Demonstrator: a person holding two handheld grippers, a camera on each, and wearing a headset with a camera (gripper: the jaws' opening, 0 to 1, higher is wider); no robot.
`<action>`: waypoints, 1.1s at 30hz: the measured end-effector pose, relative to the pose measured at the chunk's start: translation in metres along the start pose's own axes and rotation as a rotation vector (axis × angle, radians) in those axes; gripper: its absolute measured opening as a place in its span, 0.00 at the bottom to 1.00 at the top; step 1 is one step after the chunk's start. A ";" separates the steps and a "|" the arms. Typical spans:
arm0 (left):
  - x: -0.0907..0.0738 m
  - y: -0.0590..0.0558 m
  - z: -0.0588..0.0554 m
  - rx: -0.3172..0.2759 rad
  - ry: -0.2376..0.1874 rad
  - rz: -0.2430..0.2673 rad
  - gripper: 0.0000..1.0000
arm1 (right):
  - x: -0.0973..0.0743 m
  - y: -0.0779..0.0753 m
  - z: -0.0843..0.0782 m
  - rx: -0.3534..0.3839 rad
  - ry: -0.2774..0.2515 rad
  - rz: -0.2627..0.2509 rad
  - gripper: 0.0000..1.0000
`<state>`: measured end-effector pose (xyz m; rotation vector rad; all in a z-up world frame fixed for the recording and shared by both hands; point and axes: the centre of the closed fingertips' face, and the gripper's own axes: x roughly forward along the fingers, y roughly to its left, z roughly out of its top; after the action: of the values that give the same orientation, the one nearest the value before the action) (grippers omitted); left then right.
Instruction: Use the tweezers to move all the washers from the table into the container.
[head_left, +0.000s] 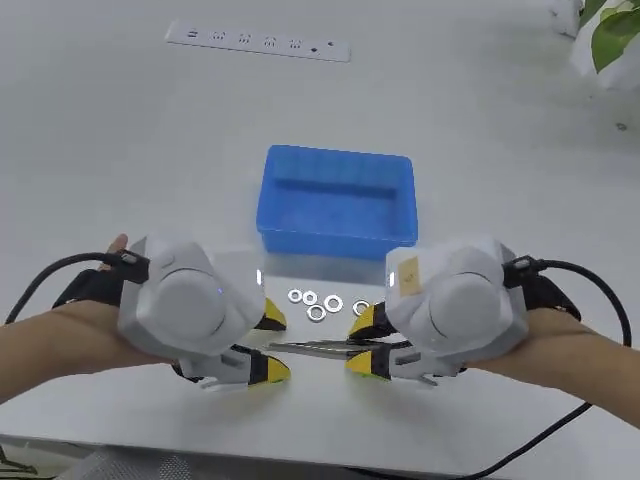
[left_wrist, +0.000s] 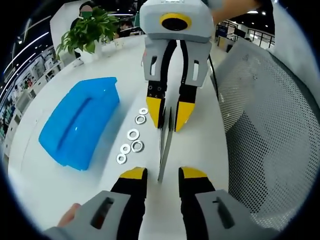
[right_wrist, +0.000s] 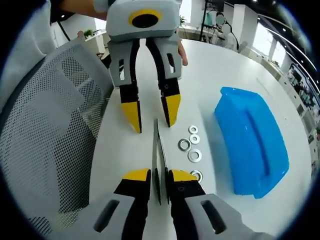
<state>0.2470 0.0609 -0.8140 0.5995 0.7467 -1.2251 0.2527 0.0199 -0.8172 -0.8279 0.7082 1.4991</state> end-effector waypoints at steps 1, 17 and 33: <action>0.000 -0.001 0.001 0.007 0.001 -0.004 0.27 | 0.000 0.000 0.000 -0.009 0.009 -0.003 0.13; 0.008 0.001 0.005 0.102 0.040 0.008 0.06 | 0.000 0.003 0.000 -0.027 0.027 -0.017 0.10; -0.003 -0.005 0.005 0.110 0.083 -0.038 0.05 | 0.001 0.008 0.005 -0.073 -0.033 -0.041 0.06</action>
<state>0.2428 0.0575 -0.8087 0.7330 0.7667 -1.2885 0.2442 0.0236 -0.8158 -0.8656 0.6122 1.5058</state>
